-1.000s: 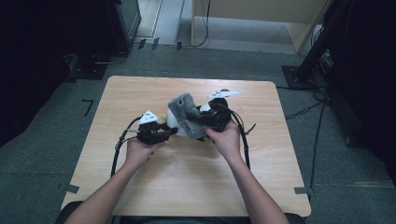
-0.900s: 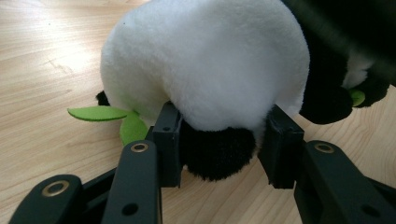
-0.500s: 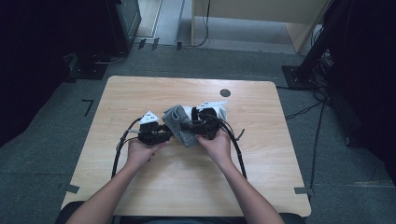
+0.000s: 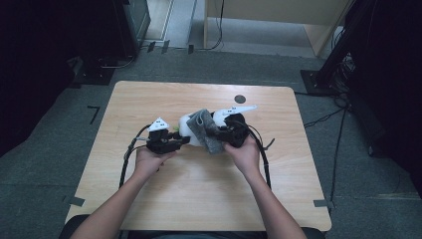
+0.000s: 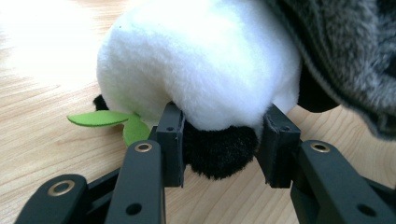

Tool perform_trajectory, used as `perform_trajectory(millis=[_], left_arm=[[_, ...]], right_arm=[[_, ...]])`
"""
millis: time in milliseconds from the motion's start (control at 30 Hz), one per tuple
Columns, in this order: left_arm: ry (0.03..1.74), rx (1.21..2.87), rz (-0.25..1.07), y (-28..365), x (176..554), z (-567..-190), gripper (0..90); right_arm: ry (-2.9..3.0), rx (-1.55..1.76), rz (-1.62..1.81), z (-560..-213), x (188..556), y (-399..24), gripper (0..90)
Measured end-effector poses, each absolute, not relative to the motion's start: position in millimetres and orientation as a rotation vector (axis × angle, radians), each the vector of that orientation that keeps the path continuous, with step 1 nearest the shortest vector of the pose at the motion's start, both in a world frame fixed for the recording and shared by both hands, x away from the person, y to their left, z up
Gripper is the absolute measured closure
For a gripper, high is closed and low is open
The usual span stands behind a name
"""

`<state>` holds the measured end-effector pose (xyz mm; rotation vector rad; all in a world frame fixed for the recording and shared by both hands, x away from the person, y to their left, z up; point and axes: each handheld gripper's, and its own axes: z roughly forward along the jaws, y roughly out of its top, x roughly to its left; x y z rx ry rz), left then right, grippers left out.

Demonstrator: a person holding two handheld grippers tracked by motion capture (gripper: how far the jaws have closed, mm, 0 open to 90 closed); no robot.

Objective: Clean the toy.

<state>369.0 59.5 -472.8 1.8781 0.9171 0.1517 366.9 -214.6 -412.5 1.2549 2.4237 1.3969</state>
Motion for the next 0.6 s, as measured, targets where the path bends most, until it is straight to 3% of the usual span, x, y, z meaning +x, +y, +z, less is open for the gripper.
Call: perform_trajectory(millis=[600], left_arm=[[0.940,1.872,0.100,64,374,-474,59.5]], right_arm=[[2.277,1.390,1.496,-402,369,-275,76.3]])
